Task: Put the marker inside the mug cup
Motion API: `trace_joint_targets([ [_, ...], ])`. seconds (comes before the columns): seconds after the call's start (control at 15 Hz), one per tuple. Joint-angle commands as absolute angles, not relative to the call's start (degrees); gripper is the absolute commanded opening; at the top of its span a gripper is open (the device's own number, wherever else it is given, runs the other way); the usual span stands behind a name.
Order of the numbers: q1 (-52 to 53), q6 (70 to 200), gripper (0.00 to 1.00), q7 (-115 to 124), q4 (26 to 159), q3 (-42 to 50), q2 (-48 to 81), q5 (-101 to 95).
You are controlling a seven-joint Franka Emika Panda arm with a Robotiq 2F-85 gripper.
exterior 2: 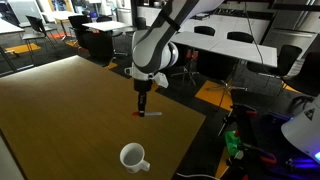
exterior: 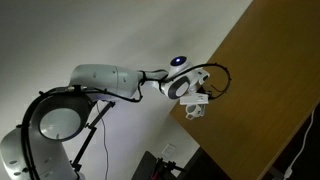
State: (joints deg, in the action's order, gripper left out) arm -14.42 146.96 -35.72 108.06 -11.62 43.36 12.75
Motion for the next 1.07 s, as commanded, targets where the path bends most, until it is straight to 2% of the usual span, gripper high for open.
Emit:
trace_joint_targets([
  [0.0,-8.4,151.8,0.06,-24.2,114.0,-7.5,39.2,9.7],
  [0.4,-0.8,154.2,0.06,-8.6,117.5,-0.3,36.8,1.8],
  [0.73,-2.6,154.6,0.06,-11.0,120.4,-1.2,32.9,-0.4],
  [1.0,0.4,153.4,0.06,-6.4,125.0,2.3,27.3,-3.2],
])
